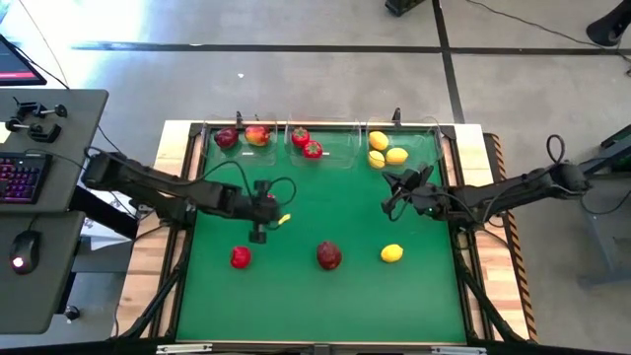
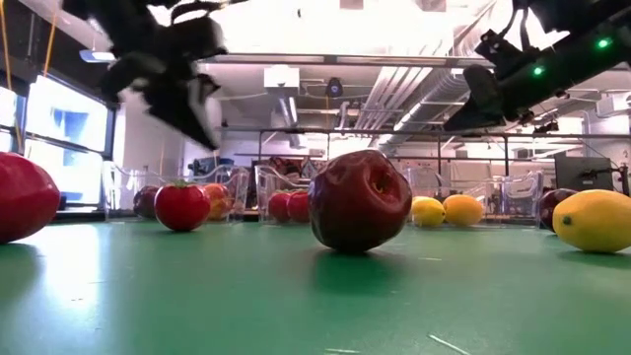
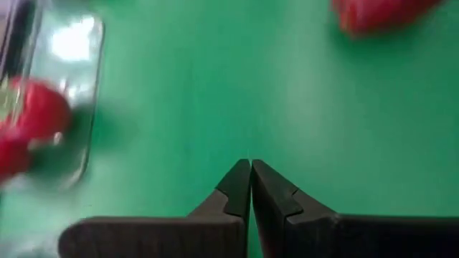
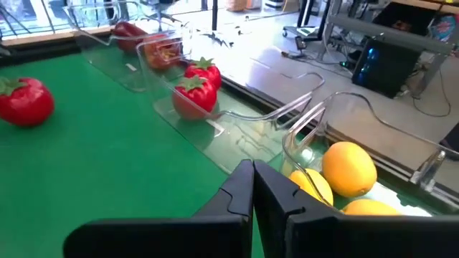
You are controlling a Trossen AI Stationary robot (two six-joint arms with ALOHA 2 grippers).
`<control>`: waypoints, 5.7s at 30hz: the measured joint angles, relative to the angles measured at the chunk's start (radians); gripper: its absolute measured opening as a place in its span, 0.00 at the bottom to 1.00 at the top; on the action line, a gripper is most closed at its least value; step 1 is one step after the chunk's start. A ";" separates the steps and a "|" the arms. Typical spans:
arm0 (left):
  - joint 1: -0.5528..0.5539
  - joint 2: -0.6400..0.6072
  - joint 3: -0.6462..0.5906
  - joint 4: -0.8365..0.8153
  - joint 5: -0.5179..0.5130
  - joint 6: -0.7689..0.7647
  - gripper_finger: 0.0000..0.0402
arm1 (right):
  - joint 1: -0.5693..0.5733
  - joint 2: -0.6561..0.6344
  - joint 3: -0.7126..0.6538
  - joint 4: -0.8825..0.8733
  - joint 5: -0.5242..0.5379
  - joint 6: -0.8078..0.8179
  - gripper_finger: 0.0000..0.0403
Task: Sort produce into baskets
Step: Put the top tomato into the middle transparent bin
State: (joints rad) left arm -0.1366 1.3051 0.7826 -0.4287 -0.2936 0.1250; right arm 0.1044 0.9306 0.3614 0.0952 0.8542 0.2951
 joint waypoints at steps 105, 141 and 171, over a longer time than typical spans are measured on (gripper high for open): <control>0.491 0.265 0.474 0.068 -0.222 0.558 0.00 | 0.009 0.072 0.001 0.027 0.007 0.037 0.00; 0.699 0.713 0.714 0.226 0.164 0.595 0.00 | 0.009 0.072 0.001 0.029 0.007 0.037 0.00; 0.725 0.747 0.712 0.245 0.146 0.590 0.04 | 0.009 0.072 0.001 0.018 -0.011 0.033 0.00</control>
State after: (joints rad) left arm 0.5882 2.0518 1.4948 -0.1840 -0.1476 0.7152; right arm 0.1131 1.0023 0.3626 0.1135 0.8436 0.3279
